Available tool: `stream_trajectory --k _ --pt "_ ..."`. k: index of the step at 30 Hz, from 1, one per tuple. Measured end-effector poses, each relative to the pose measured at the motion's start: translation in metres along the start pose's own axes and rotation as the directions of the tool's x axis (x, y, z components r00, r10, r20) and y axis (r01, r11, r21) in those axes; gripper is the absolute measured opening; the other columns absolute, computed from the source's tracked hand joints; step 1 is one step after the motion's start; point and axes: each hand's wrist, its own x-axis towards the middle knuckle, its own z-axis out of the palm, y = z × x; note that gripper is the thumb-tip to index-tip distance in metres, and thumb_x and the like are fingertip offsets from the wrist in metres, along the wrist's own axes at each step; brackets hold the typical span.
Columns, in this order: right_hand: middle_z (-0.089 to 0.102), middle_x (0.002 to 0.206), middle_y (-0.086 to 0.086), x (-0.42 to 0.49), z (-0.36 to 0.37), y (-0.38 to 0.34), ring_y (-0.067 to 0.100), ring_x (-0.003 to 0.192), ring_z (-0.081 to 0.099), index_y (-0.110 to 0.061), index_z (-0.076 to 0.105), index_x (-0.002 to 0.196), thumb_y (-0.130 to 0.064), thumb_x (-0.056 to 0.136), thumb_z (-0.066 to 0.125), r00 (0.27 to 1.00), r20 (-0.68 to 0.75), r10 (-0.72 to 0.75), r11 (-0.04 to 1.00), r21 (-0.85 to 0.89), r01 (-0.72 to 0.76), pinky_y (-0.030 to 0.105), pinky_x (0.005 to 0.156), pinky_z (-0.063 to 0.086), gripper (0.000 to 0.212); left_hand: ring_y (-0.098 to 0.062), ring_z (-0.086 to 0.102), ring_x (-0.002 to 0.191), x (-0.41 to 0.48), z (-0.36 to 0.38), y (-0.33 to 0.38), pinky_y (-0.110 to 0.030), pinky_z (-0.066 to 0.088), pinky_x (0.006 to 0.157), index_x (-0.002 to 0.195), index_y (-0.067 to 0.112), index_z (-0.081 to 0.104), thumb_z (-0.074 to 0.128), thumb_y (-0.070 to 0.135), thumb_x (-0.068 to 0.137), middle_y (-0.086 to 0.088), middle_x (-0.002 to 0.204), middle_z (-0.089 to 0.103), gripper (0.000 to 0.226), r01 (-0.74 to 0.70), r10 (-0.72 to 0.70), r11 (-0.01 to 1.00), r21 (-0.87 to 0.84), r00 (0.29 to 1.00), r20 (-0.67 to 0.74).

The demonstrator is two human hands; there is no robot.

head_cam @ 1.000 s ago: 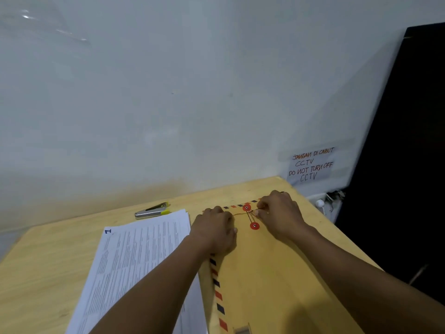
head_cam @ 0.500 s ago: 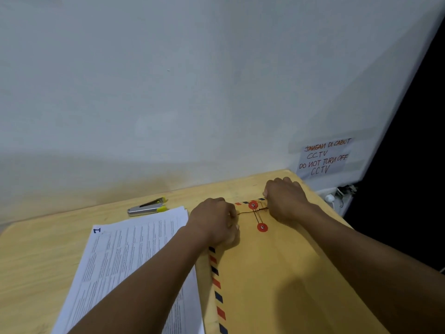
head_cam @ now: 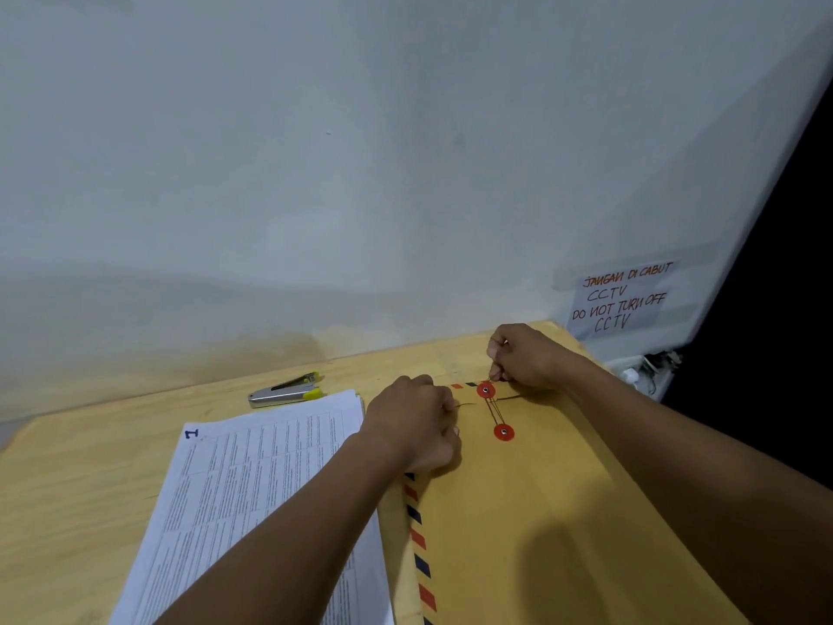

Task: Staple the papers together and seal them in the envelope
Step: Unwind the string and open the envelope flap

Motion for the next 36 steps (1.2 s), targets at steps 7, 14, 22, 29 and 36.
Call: stream_trajectory --k 7,14,22,29,36 --pt "0.064 0.094 -0.006 -0.003 -0.008 0.006 0.017 0.095 0.062 -0.018 0.07 0.116 -0.022 0.089 0.072 0.978 0.187 -0.095 0.958 -0.249 0.14 0.035 0.091 0.05 0.028 -0.023 0.054 0.115 0.0 0.0 0.0 -0.035 0.053 0.091 0.131 0.031 0.062 0.059 0.044 0.088 0.004 0.12 0.06 0.045 -0.003 0.003 1.0 0.012 1.0 0.001" --pt "0.073 0.096 -0.001 0.0 0.0 0.015 0.01 0.088 0.064 -0.015 0.078 0.1 -0.011 0.09 0.071 0.981 0.033 -0.191 0.934 -0.301 0.192 0.019 0.07 0.045 0.013 -0.022 0.052 0.118 -0.002 0.002 0.0 -0.034 0.051 0.092 0.131 0.03 0.062 0.06 0.043 0.089 0.003 0.123 0.06 0.043 -0.004 0.004 1.0 -0.011 1.0 -0.014" --pt "0.055 0.096 -0.001 0.002 0.018 -0.008 0.018 0.093 0.052 -0.019 0.065 0.079 -0.008 0.093 0.056 0.944 0.036 -0.329 0.819 -0.486 0.305 0.035 0.08 0.051 0.021 -0.024 0.051 0.119 0.0 0.006 -0.006 -0.034 0.048 0.093 0.136 0.029 0.059 0.059 0.048 0.091 0.001 0.128 0.059 0.049 -0.006 0.006 1.0 -0.011 1.0 -0.014" --pt "0.069 0.094 -0.002 -0.043 0.018 -0.028 0.018 0.095 0.059 -0.016 0.062 0.091 -0.017 0.101 0.048 0.927 0.188 -0.325 0.91 -0.204 0.36 0.037 0.085 0.047 0.017 -0.022 0.051 0.119 -0.001 0.007 -0.018 -0.033 0.047 0.093 0.129 0.023 0.066 0.07 0.043 0.088 0.002 0.122 0.064 0.045 0.035 -0.04 0.988 -0.15 0.999 -0.032" --pt "0.055 0.078 -0.005 -0.098 0.032 0.006 0.01 0.069 0.049 -0.021 0.057 0.101 -0.031 0.101 0.053 0.979 -0.017 -0.204 0.975 0.085 0.205 0.029 0.065 0.04 0.011 -0.021 0.051 0.12 -0.001 0.006 -0.015 -0.03 0.044 0.092 0.125 0.023 0.067 0.072 0.041 0.088 0.003 0.121 0.064 0.042 0.088 -0.093 0.979 -0.183 0.995 -0.022"
